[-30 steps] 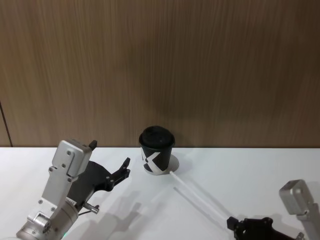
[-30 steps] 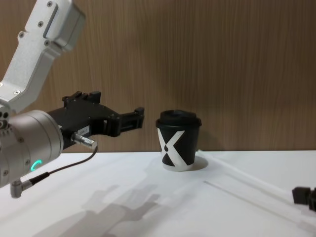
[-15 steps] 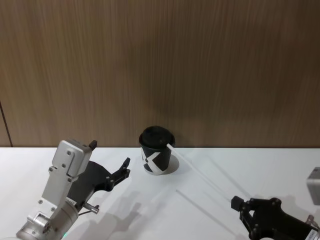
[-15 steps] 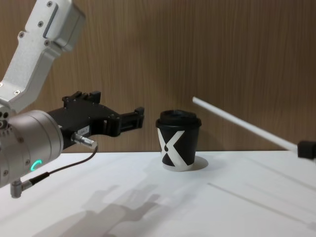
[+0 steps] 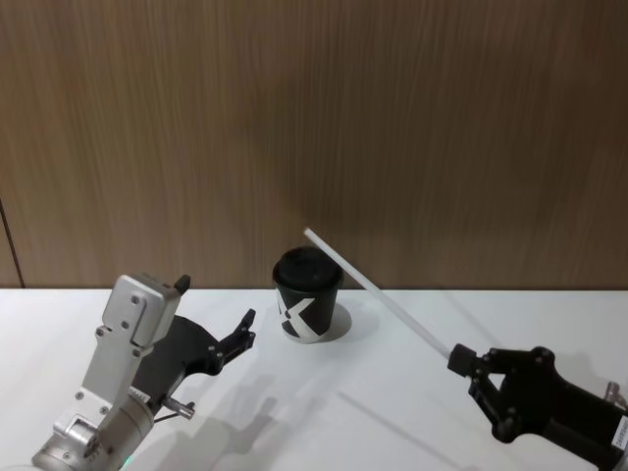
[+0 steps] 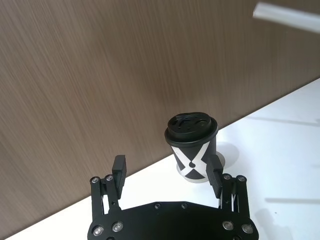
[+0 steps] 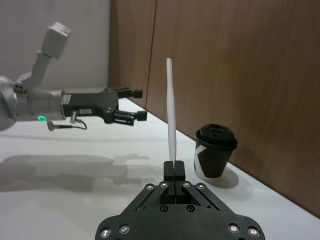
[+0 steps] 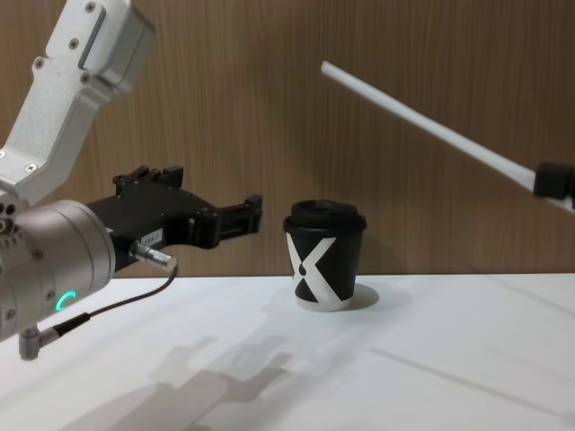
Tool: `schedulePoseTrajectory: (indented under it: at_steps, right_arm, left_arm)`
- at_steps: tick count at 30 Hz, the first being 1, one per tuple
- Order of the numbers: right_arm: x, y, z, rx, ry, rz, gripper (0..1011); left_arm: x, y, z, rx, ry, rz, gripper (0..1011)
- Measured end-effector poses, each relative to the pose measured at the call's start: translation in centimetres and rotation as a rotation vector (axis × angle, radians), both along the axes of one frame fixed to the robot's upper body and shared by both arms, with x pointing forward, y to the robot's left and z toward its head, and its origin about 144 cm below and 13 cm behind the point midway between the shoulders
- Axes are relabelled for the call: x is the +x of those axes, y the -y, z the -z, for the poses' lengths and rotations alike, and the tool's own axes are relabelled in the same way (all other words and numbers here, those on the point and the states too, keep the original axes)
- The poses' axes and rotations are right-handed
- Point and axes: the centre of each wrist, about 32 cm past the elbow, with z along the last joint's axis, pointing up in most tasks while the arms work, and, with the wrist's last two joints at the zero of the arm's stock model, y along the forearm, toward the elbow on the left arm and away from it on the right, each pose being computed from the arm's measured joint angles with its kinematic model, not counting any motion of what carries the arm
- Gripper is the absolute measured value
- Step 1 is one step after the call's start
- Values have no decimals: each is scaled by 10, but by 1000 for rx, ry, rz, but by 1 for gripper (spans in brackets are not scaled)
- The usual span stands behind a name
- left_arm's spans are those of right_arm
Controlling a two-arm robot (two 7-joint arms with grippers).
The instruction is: Pick up the straw with one hand, pass it to the other hand, and insert it into the cup.
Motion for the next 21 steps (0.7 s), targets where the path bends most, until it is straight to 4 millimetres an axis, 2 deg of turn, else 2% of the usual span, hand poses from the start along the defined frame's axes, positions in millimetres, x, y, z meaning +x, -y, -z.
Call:
schedulePoseTrajectory:
  at_steps: [21]
  right_arm:
    - [22,-18,-15,54,77,-128,6]
  left_arm:
    - [0,0,0,0,0,0,1003]
